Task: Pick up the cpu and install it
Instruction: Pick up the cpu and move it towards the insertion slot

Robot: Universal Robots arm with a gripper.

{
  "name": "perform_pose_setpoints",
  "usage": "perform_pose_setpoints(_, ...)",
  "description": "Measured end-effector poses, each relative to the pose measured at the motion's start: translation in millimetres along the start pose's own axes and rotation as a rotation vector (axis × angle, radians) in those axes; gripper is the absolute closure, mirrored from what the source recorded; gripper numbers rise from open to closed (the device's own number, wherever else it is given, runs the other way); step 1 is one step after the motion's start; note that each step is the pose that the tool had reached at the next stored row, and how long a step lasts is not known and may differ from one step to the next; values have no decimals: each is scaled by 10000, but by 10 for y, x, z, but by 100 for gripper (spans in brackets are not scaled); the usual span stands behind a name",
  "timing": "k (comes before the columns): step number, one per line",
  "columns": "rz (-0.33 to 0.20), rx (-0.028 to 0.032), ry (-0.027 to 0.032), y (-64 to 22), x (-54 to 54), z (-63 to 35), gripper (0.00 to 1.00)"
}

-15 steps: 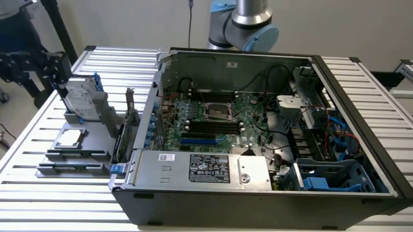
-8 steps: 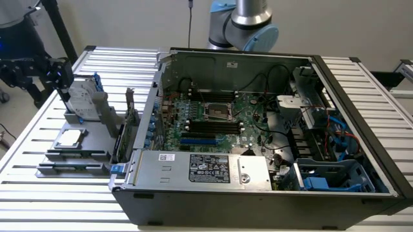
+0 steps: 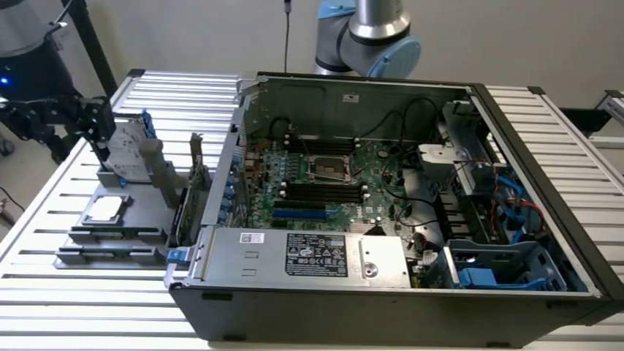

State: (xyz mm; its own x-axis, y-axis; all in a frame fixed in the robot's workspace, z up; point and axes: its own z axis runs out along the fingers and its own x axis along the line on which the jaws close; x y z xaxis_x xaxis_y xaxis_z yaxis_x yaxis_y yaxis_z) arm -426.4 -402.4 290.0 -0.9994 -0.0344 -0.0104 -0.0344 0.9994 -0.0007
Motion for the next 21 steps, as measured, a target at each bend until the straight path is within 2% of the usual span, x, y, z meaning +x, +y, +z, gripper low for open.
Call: perform_pose_setpoints(21, -400, -5, 38, -97, 24, 381, 35)
